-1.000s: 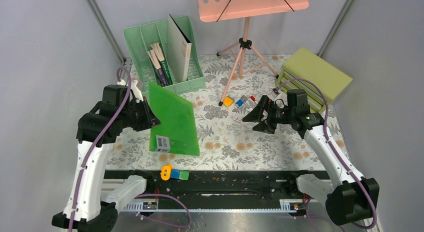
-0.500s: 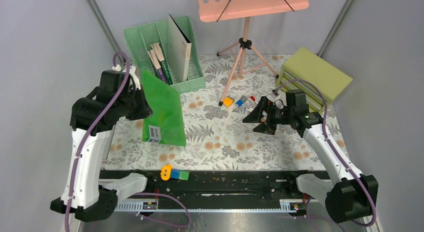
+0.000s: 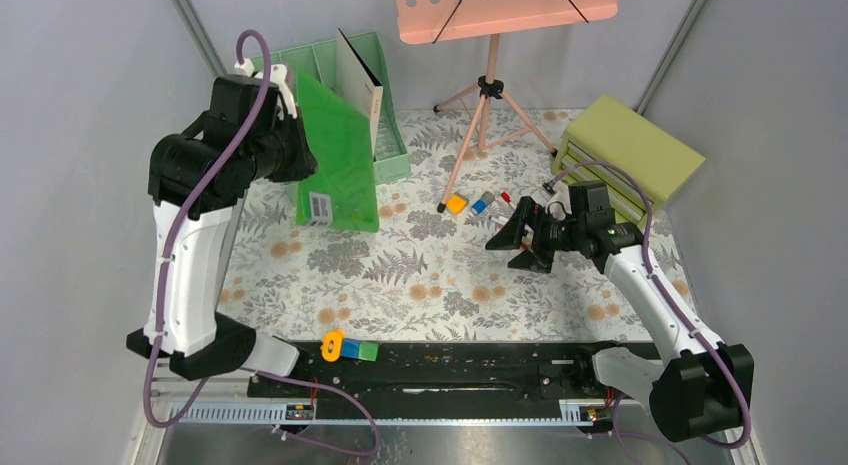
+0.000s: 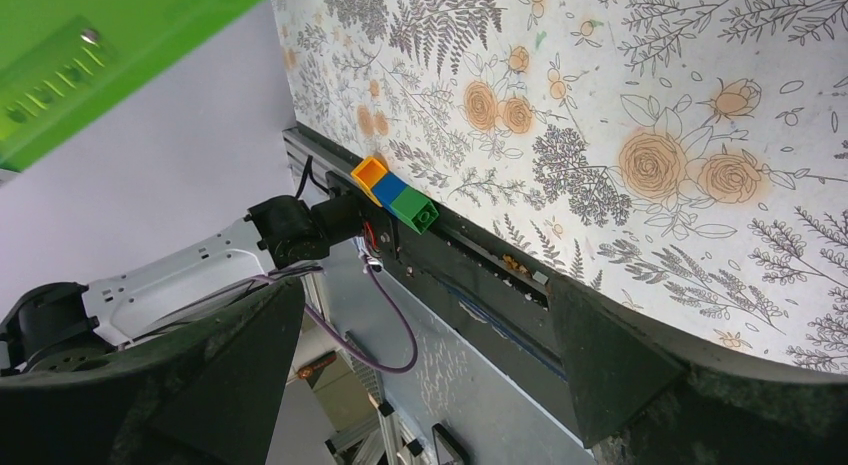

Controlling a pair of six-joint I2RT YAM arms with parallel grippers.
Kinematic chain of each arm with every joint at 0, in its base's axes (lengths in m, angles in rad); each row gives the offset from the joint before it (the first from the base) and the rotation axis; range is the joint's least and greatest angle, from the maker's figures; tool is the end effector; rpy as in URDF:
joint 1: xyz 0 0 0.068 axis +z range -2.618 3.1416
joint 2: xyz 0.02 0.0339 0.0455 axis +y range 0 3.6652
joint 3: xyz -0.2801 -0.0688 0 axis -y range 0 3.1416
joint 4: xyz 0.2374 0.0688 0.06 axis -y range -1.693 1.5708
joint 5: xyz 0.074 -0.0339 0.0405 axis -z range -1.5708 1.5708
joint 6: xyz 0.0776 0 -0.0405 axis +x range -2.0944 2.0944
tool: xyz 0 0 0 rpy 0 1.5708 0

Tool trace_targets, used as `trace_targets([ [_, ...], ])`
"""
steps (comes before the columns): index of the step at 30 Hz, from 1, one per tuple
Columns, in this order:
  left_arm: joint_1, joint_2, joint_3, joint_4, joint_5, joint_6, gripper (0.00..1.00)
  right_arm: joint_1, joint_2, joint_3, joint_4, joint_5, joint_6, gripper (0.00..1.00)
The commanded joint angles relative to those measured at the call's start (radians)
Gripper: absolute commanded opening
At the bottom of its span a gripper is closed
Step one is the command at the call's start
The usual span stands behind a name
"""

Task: Organize the desk
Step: Place the folder in the storage box.

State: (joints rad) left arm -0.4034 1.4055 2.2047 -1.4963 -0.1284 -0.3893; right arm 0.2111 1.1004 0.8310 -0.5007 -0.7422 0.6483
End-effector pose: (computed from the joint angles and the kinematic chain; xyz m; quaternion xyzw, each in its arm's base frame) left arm 0.1990 -0.0742 0.5049 -0.0208 0.9044 -0.1094 0.4119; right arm 0.2159 0.0999 0.2665 0.0481 0.8685 0.4549 0.1911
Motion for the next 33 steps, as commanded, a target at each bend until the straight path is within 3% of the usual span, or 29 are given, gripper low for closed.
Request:
trace_targets([
  [1, -0.009, 0.053, 0.138, 0.024, -0.088, 0.032, 0.00, 0.005, 0.008, 0.011, -0.024, 0.014, -0.022, 1.00],
  [9, -0.010, 0.094, 0.186, 0.125, -0.199, 0.062, 0.00, 0.005, 0.030, 0.012, -0.041, 0.026, -0.039, 1.00],
  [24, -0.007, 0.121, 0.130, 0.417, -0.306, 0.091, 0.00, 0.005, 0.030, -0.004, -0.061, 0.035, -0.055, 1.00],
  [33, 0.040, 0.176, 0.129, 0.486, -0.253, -0.012, 0.00, 0.005, 0.037, -0.009, -0.062, 0.036, -0.057, 0.99],
])
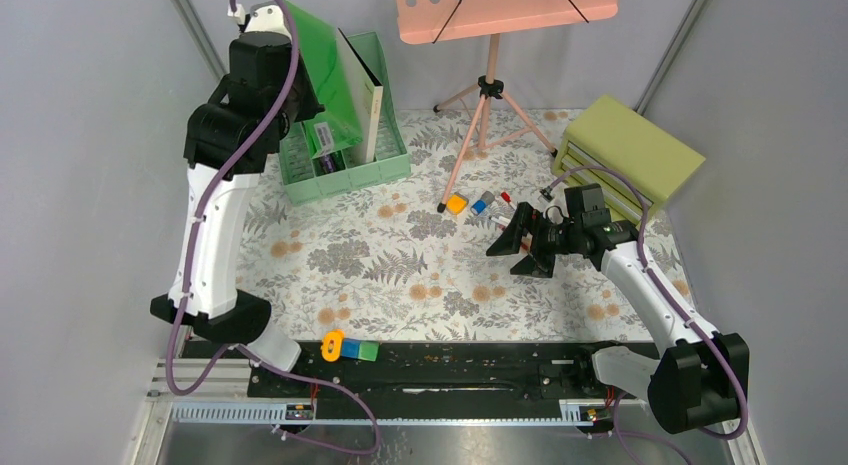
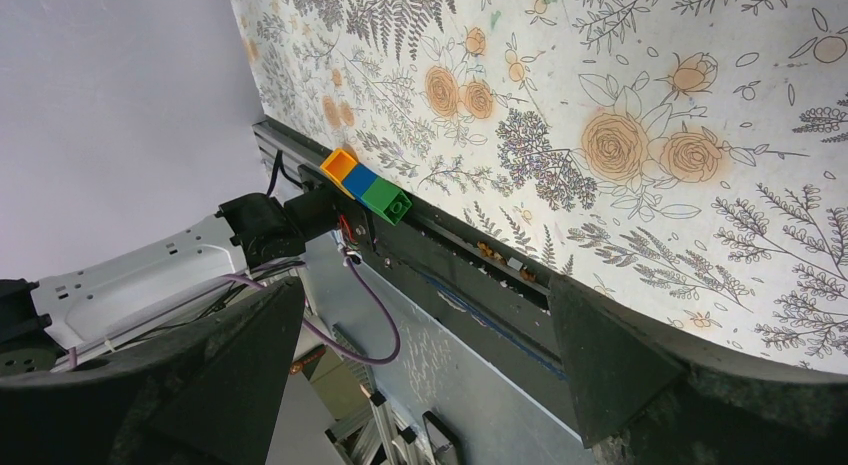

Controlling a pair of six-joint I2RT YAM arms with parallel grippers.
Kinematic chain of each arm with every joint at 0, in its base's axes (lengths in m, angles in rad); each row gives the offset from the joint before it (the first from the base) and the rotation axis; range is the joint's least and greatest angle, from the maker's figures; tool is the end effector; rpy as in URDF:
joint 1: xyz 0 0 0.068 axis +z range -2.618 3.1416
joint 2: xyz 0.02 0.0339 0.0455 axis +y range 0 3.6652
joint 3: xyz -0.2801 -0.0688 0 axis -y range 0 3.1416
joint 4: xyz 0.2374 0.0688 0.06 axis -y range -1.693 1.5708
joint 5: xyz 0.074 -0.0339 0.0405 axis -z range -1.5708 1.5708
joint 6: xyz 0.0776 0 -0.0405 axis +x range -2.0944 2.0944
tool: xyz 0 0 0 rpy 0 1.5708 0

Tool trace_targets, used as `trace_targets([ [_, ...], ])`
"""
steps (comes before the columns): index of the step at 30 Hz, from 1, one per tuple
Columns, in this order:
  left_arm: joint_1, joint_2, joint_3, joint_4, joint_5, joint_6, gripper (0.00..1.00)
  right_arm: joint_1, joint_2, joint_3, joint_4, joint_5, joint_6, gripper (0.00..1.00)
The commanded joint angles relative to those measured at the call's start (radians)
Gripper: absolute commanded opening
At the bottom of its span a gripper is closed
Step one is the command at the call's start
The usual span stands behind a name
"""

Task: Organize the desk
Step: Place the folder in the storage box.

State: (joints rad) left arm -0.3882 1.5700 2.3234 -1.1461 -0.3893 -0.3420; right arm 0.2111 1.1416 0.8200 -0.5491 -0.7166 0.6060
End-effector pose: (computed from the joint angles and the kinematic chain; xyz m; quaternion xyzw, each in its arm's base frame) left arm 0.2764 -0.0812 0.5440 -0.0886 0.8180 -0.0444 0.5666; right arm 0.2172 0.0987 0.2487 0.0546 0.8862 0.4299 0.1639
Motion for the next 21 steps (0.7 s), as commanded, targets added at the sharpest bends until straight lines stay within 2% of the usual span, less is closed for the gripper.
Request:
trace_targets([
  [1, 0.030, 0.018, 0.007, 0.141, 0.019, -0.067, 0.00, 0.005, -0.004, 0.003, -0.013, 0.011, -0.015, 0.99],
  [8, 0.049, 0.051, -0.048, 0.157, 0.027, -0.070, 0.00, 0.005, 0.010, -0.002, -0.012, 0.012, -0.017, 1.00],
  [12, 0.075, 0.068, -0.088, 0.187, 0.080, -0.060, 0.00, 0.005, 0.011, -0.003, -0.013, 0.006, -0.018, 0.99],
  [21, 0.104, 0.145, -0.089, 0.211, 0.113, -0.029, 0.00, 0.005, 0.011, -0.014, -0.014, -0.009, -0.021, 1.00],
])
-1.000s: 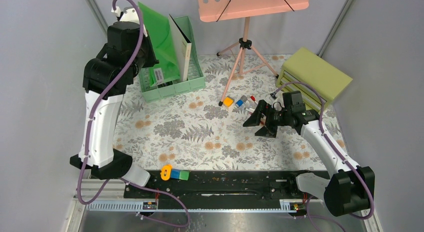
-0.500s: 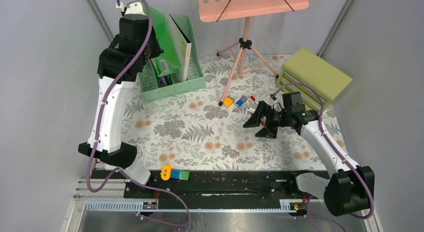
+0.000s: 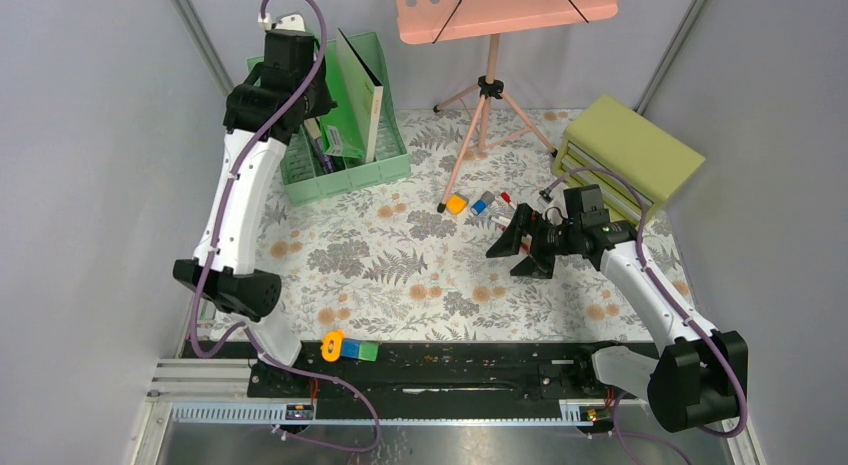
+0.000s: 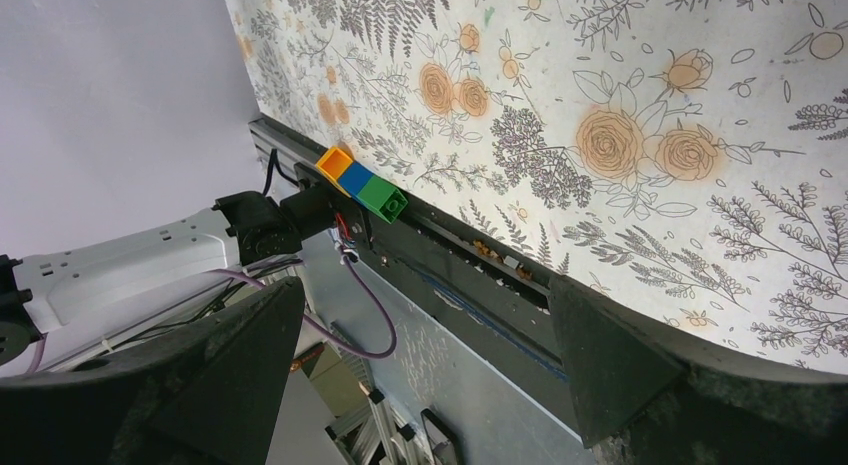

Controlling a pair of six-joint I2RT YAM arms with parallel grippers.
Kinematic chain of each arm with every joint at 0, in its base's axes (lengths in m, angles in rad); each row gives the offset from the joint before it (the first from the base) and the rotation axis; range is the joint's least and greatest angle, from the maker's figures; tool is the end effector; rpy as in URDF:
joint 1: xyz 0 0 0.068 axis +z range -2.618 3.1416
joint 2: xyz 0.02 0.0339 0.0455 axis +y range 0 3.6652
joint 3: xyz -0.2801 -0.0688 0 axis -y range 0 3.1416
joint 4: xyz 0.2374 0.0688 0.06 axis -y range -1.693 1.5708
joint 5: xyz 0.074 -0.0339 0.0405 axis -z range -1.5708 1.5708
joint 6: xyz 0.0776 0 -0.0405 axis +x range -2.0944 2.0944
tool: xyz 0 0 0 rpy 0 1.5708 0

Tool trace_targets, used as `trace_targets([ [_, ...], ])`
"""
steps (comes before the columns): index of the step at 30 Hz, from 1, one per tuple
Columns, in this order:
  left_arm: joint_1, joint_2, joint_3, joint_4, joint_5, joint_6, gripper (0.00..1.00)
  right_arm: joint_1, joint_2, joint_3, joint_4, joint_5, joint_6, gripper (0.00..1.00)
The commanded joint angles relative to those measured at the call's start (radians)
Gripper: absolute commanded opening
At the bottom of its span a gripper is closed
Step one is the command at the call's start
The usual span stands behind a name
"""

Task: Organize the desk
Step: Place the folder in the storage box.

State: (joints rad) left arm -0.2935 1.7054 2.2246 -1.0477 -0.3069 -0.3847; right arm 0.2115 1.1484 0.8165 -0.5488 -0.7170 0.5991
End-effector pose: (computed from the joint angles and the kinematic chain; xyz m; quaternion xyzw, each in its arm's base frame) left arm 0.3530 -0.0822 0.4863 -0.1151 0.8527 -0.0387 0.5081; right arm 0.2176 0.0989 0.2462 0.0533 0.8876 0.4283 0.1609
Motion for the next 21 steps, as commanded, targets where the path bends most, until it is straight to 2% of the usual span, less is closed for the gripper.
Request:
trace_targets([
  [1, 0.011, 0.021, 0.006, 0.120, 0.039, 0.014, 0.00, 0.006, 0.005, -0.012, -0.013, -0.011, -0.013, 0.99],
  [17, 0.012, 0.143, 0.001, 0.132, 0.044, 0.093, 0.01, 0.005, 0.035, -0.004, -0.031, -0.019, -0.036, 0.99],
  [18, 0.011, 0.149, 0.001, 0.135, 0.040, 0.094, 0.06, 0.006, 0.036, -0.005, -0.030, -0.020, -0.036, 0.99],
  [21, 0.012, 0.164, 0.004, 0.137, 0.044, 0.100, 0.33, 0.005, 0.039, -0.006, -0.031, -0.021, -0.038, 1.00],
])
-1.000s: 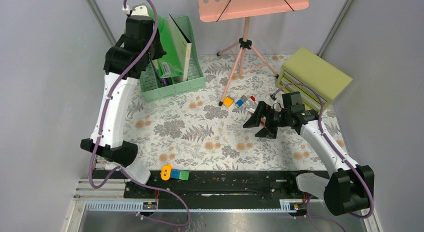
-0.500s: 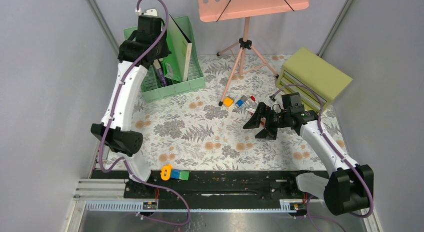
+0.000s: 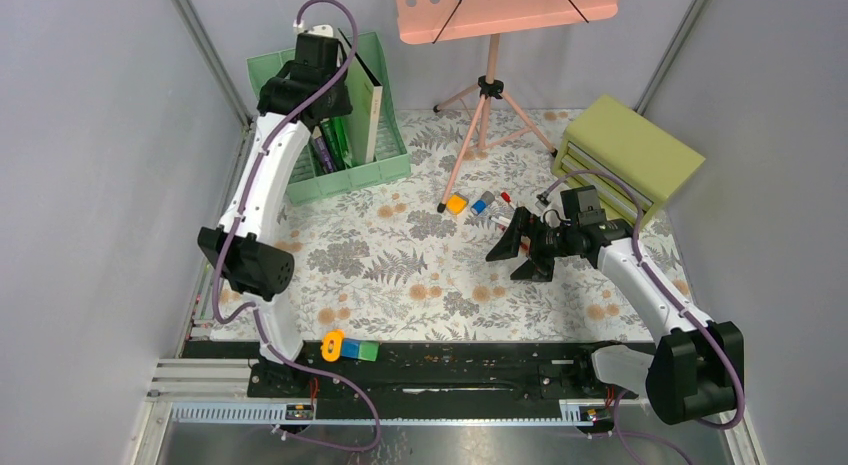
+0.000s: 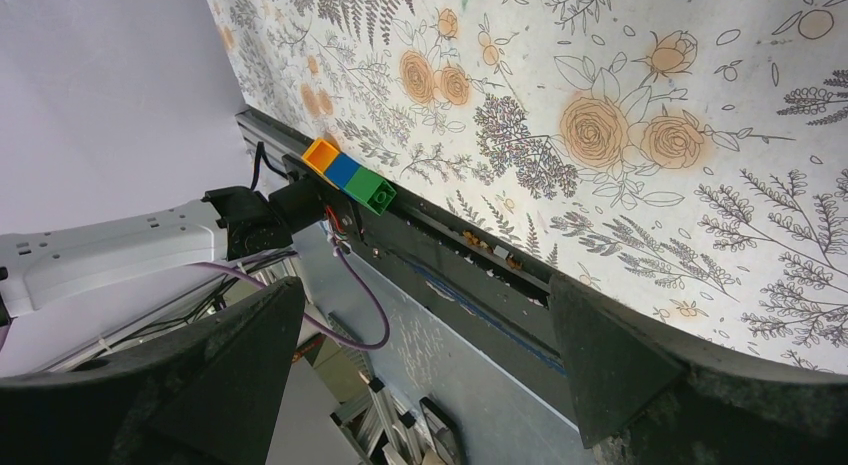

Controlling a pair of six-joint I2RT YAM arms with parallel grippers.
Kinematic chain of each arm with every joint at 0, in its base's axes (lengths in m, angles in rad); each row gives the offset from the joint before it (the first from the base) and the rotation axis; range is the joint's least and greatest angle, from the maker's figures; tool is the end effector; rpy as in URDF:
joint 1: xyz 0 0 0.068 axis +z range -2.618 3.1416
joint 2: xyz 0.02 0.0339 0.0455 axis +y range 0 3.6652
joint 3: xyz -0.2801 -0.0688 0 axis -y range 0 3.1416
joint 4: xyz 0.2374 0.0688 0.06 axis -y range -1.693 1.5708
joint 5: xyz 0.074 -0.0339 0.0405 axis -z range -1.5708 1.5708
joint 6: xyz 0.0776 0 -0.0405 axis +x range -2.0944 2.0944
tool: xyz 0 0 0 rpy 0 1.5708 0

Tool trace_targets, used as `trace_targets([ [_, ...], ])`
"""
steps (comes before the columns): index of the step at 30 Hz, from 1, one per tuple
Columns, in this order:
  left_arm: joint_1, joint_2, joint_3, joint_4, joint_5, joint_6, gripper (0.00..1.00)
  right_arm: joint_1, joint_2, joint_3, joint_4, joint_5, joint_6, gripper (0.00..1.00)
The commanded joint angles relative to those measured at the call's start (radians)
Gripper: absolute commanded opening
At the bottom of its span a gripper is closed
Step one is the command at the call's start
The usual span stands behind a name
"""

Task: Organize the desk
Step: Place the folder in the storage box.

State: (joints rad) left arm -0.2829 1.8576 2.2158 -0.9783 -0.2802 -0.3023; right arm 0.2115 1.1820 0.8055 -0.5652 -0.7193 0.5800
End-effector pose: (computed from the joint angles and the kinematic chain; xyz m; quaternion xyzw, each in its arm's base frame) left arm 0.4107 -0.0970 0.4352 -0.0724 0.8798 -0.0118 0.4697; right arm 0.2186 0.0992 0.2342 0.0560 0.8950 0.4204 0.1382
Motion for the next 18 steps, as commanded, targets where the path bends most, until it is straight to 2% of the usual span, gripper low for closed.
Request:
trace_targets([
  [1, 0.001, 0.013, 0.013, 0.068, 0.021, 0.023, 0.41, 0.004, 0.006, 0.005, -0.014, -0.019, -0.020, 0.99],
  [2, 0.001, 0.013, 0.013, 0.067, 0.023, 0.024, 0.53, 0.005, 0.007, 0.005, -0.014, -0.019, -0.020, 0.99],
  [5, 0.001, 0.003, 0.009, 0.068, 0.020, 0.022, 0.75, 0.005, 0.010, 0.005, -0.013, -0.023, -0.024, 0.99],
  [8, 0.001, -0.025, -0.009, 0.068, 0.004, 0.009, 0.87, 0.005, 0.015, 0.005, -0.014, -0.028, -0.027, 1.00],
  [11, 0.001, -0.070, -0.053, 0.070, 0.000, -0.006, 0.92, 0.004, 0.020, 0.006, -0.014, -0.031, -0.030, 0.99],
  [18, -0.001, -0.188, -0.280, 0.092, 0.051, -0.065, 0.94, 0.005, 0.032, 0.004, -0.012, -0.036, -0.040, 0.99],
])
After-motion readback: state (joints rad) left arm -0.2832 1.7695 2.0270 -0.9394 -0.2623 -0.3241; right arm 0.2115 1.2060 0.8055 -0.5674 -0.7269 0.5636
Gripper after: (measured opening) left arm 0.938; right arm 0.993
